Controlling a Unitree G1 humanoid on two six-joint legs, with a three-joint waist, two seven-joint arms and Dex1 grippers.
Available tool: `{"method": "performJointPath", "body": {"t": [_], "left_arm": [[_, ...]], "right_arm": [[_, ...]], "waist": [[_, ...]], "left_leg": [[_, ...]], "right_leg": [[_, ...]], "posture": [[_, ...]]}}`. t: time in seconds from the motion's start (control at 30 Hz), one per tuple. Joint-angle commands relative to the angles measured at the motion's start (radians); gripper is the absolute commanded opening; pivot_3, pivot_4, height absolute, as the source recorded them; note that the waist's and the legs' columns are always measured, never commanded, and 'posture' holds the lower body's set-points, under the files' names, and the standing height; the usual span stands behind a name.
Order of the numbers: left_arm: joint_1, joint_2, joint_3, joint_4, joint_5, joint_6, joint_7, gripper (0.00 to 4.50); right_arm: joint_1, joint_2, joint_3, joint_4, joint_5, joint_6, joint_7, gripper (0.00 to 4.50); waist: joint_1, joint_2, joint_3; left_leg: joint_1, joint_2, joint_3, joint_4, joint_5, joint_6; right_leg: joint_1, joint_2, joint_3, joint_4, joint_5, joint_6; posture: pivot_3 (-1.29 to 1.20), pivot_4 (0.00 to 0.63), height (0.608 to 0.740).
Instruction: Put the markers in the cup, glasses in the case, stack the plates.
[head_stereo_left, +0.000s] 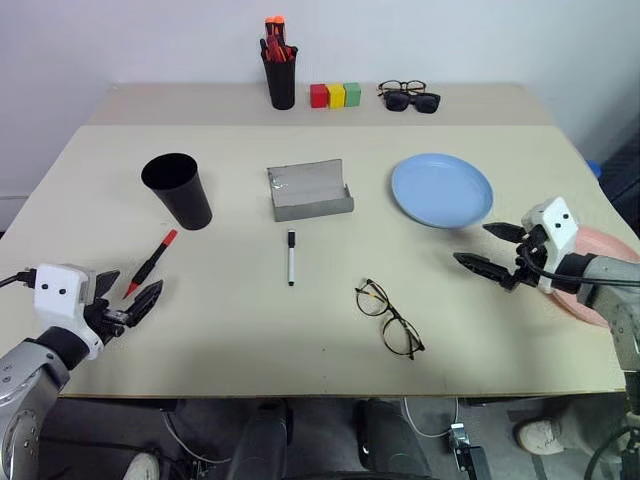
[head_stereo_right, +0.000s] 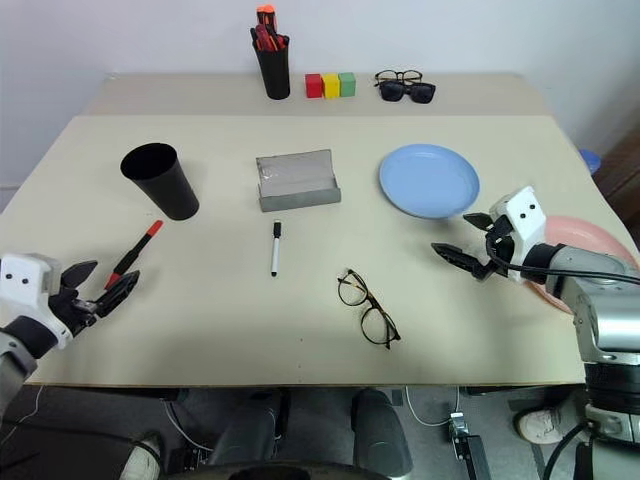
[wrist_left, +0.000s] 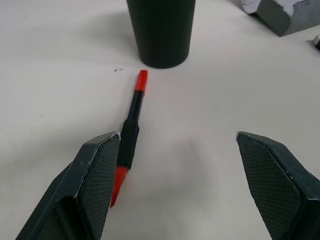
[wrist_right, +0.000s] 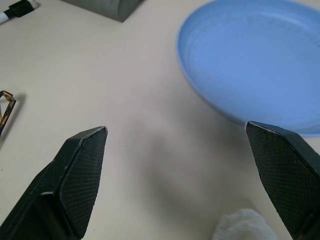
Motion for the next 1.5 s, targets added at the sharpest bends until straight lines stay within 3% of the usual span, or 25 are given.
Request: {"method": "performJointPath", "body": {"t": [0.03,0.27,0.33,0.43,0.73,0.93,1.03,1.27,1.33,1.4,1.5], "left_arm": [[0.007,-0.009,0.031,-0.041,-0.007,-0.002,0.022,3.8],[-0.013,-0.016,0.022,-0.041,0.009,0.005,0.075,3.8],[-0.041,-0.022,0.017,-0.05,-0.006,0.068,0.13,4.39],[-0.093,-0.005,-0.007,-0.047,0.033,0.172,0.223,4.49],[-0.423,0.008,-0.134,0.045,0.075,0.505,0.396,4.49],[-0.708,0.083,-0.276,0.366,0.1,0.66,0.339,4.49],[-0.795,0.113,-0.328,0.516,0.132,0.651,0.305,3.64],[-0.845,0.133,-0.357,0.633,0.162,0.649,0.26,0.26],[-0.829,0.128,-0.299,0.629,0.183,0.606,0.301,0.07],[-0.834,0.097,-0.157,0.635,0.196,0.529,0.402,0.07],[-0.819,0.064,-0.012,0.602,0.24,0.243,0.526,0.07]], "right_arm": [[-0.032,0.007,0.011,-0.014,0.001,-0.026,0.008,4.5],[-0.112,0.057,0.093,-0.066,0.011,-0.022,0.003,4.5],[-0.157,0.105,0.153,-0.104,0.009,-0.012,-0.01,4.5],[-0.193,0.155,0.232,-0.156,-0.01,0.001,-0.023,4.5],[-0.214,0.305,0.423,-0.311,-0.03,0.035,-0.064,4.5],[-0.227,0.363,0.493,-0.347,-0.059,0.046,-0.109,4.5],[-0.231,0.387,0.504,-0.37,-0.055,0.063,-0.128,4.5],[-0.213,0.401,0.501,-0.411,-0.05,0.092,-0.156,4.5],[-0.209,0.396,0.496,-0.415,-0.046,0.092,-0.156,4.5],[-0.207,0.393,0.49,-0.415,-0.043,0.091,-0.154,4.5],[-0.214,0.396,0.486,-0.407,-0.04,0.084,-0.152,4.5]], "waist": [[0.0,0.0,0.0],[-0.001,0.0,0.0],[-0.004,0.0,0.0],[-0.003,0.0,0.0],[-0.001,-0.002,-0.001],[-0.007,-0.002,0.0],[-0.011,-0.002,0.0],[-0.008,-0.002,0.0],[-0.009,-0.002,0.0],[-0.012,-0.002,0.0],[-0.015,-0.004,0.0]], "left_leg": [[0.0,0.0,0.0,0.0,0.0,0.0],[0.0,0.0,0.0,0.0,0.0,0.0],[0.0,0.0,0.0,0.0,0.0,0.0],[0.001,0.0,-0.001,0.0,0.0,0.0],[0.0,-0.001,-0.003,0.001,0.0,0.0],[0.001,-0.001,-0.004,0.001,0.0,-0.001],[0.001,0.0,-0.004,0.001,0.0,-0.001],[0.001,-0.001,-0.003,0.001,0.001,-0.001],[0.001,-0.001,-0.003,0.001,0.001,-0.002],[0.001,-0.001,-0.003,0.001,0.001,-0.002],[0.001,0.0,-0.004,0.001,0.002,-0.003]], "right_leg": [[0.0,0.0,0.0,0.0,0.0,0.0],[0.0,0.0,0.0,0.0,0.0,0.0],[0.0,0.0,0.0,0.0,0.0,0.0],[0.0,0.001,0.0,0.001,0.001,0.001],[0.001,0.001,-0.001,0.001,0.004,0.007],[0.0,0.003,-0.002,0.003,0.004,0.008],[-0.001,0.003,-0.001,0.004,0.004,0.008],[-0.004,0.002,0.0,0.01,0.004,0.007],[-0.004,0.002,0.0,0.012,0.004,0.007],[-0.005,0.002,0.0,0.013,0.004,0.007],[-0.007,0.002,0.0,0.014,0.004,0.007]], "posture": [[0.0,0.15,0.74],[0.0,0.15,0.74],[0.0,0.15,0.74],[0.0,0.15,0.74],[0.0,0.15,0.74],[0.0,0.15,0.74],[0.0,0.15,0.74],[0.0,0.15,0.74],[0.0,0.15,0.74],[0.0,0.15,0.74],[0.0,0.15,0.74]]}}
